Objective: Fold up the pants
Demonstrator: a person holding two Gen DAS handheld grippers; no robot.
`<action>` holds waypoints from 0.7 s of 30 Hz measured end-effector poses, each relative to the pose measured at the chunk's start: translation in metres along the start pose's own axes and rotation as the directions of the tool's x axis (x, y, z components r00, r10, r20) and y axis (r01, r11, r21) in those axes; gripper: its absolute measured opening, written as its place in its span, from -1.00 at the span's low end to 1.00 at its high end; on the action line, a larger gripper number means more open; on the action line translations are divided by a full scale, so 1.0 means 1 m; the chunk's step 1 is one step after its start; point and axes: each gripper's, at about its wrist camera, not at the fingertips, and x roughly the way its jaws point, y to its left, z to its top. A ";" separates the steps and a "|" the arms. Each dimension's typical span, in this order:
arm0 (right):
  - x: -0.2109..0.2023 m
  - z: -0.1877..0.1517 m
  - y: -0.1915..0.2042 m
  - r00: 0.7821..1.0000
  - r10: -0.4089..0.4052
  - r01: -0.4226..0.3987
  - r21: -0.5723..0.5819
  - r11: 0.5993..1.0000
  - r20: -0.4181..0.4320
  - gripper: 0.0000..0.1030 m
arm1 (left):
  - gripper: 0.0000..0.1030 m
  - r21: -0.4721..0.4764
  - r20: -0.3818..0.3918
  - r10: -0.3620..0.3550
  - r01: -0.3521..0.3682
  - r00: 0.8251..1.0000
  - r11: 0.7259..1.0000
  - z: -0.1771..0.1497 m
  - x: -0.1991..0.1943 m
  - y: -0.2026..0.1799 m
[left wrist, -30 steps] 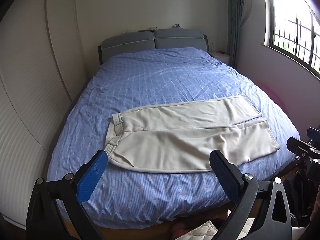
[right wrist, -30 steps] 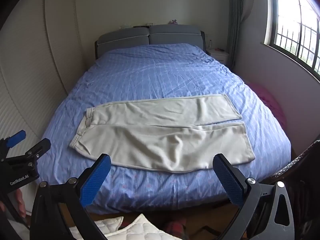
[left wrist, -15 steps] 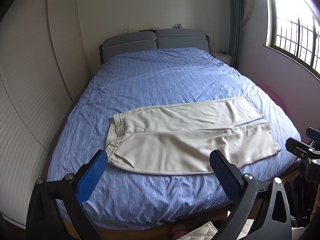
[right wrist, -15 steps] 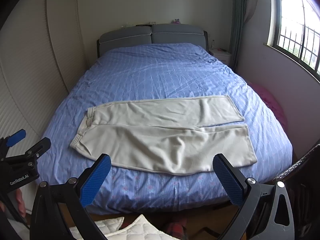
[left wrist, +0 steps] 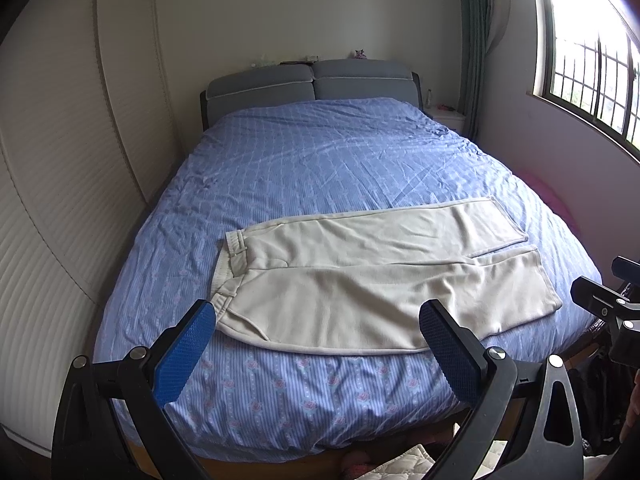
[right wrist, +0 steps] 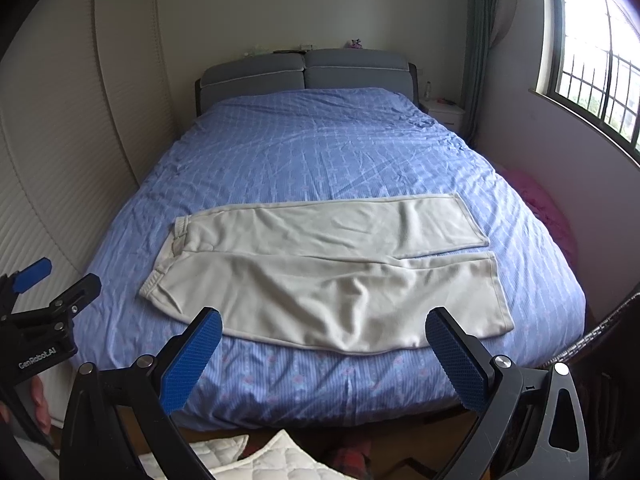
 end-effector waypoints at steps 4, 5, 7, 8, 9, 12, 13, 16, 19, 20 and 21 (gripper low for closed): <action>-0.003 0.001 -0.004 1.000 0.001 -0.001 0.000 1.000 0.005 1.00 | 1.00 0.005 0.009 0.000 0.000 1.000 1.000 0.003 -0.001 -0.004; -0.003 0.001 -0.005 1.000 0.001 -0.001 0.001 1.000 0.004 1.00 | 1.00 0.006 0.010 -0.001 0.000 1.000 1.000 0.004 -0.001 -0.005; -0.003 0.002 -0.004 1.000 -0.001 0.001 0.002 1.000 0.004 1.00 | 1.00 0.008 0.009 0.000 0.000 1.000 1.000 0.006 -0.001 -0.005; -0.003 0.002 -0.004 1.000 -0.001 0.001 0.001 1.000 0.003 1.00 | 1.00 0.007 0.008 0.001 -0.001 1.000 1.000 0.008 -0.001 -0.005; -0.003 0.002 -0.005 1.000 0.000 0.000 0.001 1.000 0.002 1.00 | 1.00 0.007 0.008 0.002 -0.002 1.000 1.000 0.008 -0.001 -0.005; -0.004 0.003 -0.007 1.000 0.002 -0.002 0.002 1.000 0.000 1.00 | 1.00 0.007 0.005 0.002 -0.002 1.000 1.000 0.009 -0.001 -0.006; -0.004 0.003 -0.007 1.000 0.003 -0.003 0.003 1.000 -0.001 1.00 | 1.00 0.007 0.006 0.003 -0.003 1.000 1.000 0.008 -0.001 -0.005; -0.004 0.004 -0.008 1.000 0.003 -0.003 0.003 1.000 -0.003 1.00 | 1.00 0.006 0.004 0.005 -0.005 1.000 1.000 0.009 0.000 -0.005; -0.003 0.004 -0.007 1.000 0.003 -0.003 0.002 1.000 -0.005 1.00 | 1.00 0.005 0.002 0.005 -0.005 1.000 1.000 0.008 0.001 -0.004; -0.003 0.004 -0.007 1.000 0.004 -0.004 0.002 1.000 -0.005 1.00 | 1.00 0.005 0.001 0.006 -0.006 1.000 1.000 0.009 0.001 -0.004; -0.003 0.004 -0.008 1.000 0.004 -0.004 0.002 1.000 -0.006 1.00 | 1.00 0.005 0.001 0.007 -0.007 1.000 1.000 0.008 0.001 -0.004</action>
